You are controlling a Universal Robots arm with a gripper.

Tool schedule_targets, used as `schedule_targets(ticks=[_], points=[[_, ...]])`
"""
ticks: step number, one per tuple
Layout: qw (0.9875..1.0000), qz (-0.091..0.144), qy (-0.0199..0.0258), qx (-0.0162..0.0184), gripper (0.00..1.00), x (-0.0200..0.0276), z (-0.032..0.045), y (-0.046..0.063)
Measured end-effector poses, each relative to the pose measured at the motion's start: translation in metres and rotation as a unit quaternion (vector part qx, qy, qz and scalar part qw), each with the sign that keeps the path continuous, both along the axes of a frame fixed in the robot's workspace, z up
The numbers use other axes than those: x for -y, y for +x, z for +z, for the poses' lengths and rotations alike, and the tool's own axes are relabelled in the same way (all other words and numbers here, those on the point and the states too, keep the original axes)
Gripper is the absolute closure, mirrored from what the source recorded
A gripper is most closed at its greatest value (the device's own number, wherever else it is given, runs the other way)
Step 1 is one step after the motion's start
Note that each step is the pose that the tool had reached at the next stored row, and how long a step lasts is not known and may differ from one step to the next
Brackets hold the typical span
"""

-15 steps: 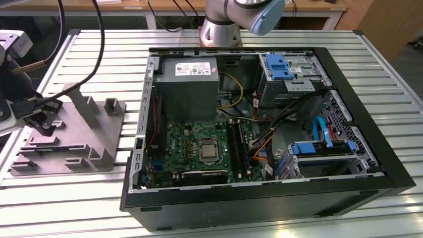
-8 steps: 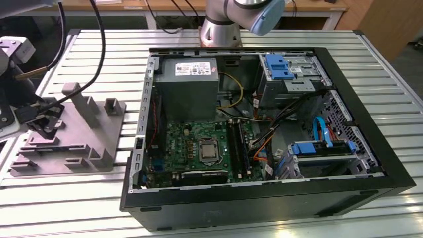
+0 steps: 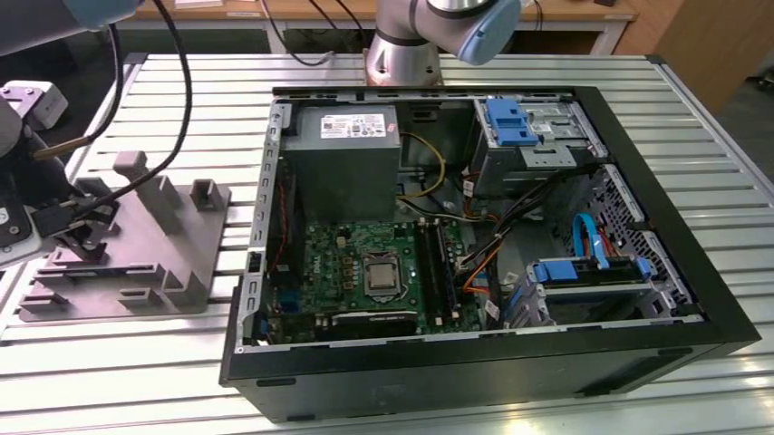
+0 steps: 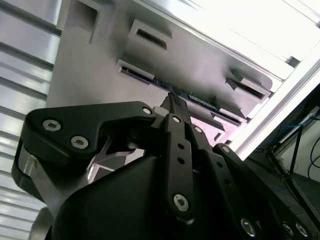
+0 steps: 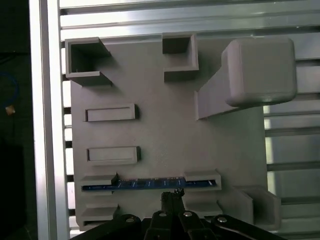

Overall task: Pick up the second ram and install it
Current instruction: 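Reach for the second ram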

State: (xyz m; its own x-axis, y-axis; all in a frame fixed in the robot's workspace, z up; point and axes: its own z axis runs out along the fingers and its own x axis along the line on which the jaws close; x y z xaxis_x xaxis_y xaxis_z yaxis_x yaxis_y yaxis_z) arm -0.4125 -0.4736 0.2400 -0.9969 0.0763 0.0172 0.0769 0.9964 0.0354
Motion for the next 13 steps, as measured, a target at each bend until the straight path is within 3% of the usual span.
schedule_targets(ticks=[7, 13], points=[[1.0000, 0.000, -0.0003, -0.0001, 0.90, -0.0008, -0.0121, -0.004], [1.0000, 0.000, -0.0003, 0.0000, 0.90, -0.0008, -0.0131, -0.004]])
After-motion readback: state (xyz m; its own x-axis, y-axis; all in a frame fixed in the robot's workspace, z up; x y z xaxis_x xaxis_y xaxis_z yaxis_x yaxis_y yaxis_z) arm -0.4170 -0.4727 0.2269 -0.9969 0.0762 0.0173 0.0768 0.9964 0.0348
